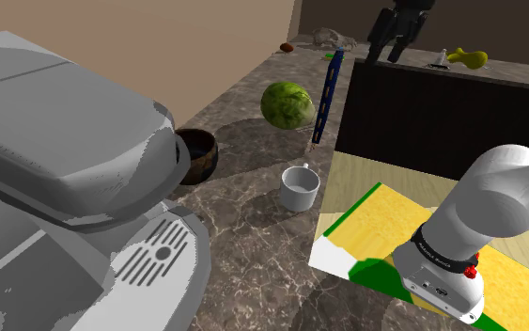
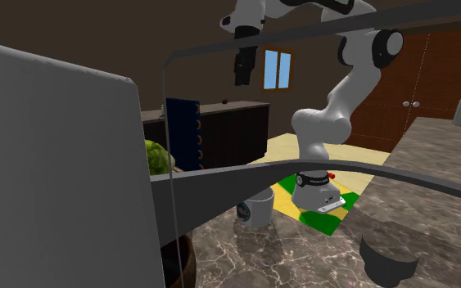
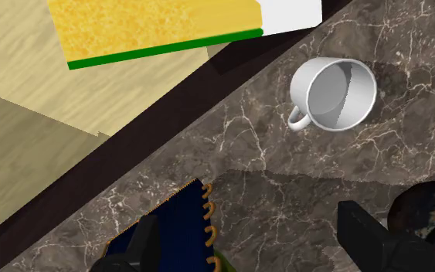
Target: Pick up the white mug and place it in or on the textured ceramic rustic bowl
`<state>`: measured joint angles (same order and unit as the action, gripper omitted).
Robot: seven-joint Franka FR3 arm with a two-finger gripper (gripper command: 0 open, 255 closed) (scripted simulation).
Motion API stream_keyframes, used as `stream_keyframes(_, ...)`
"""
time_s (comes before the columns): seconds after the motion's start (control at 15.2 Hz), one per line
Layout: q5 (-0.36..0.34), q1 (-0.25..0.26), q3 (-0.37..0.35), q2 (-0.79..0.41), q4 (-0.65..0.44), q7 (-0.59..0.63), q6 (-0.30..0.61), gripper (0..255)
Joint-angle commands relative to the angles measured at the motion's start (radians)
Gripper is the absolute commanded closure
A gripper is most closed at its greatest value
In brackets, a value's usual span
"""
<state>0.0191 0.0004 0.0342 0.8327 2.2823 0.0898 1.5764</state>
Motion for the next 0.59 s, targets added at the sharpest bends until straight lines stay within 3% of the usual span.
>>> stream_keyframes(0.0, 0.000, 0.000, 0.000, 0.000, 0.000, 0.000, 0.000, 0)
stream_keyframes(0.53, 0.062, 0.050, -0.139, -0.020, 0.177, 0.102, 0.176, 0)
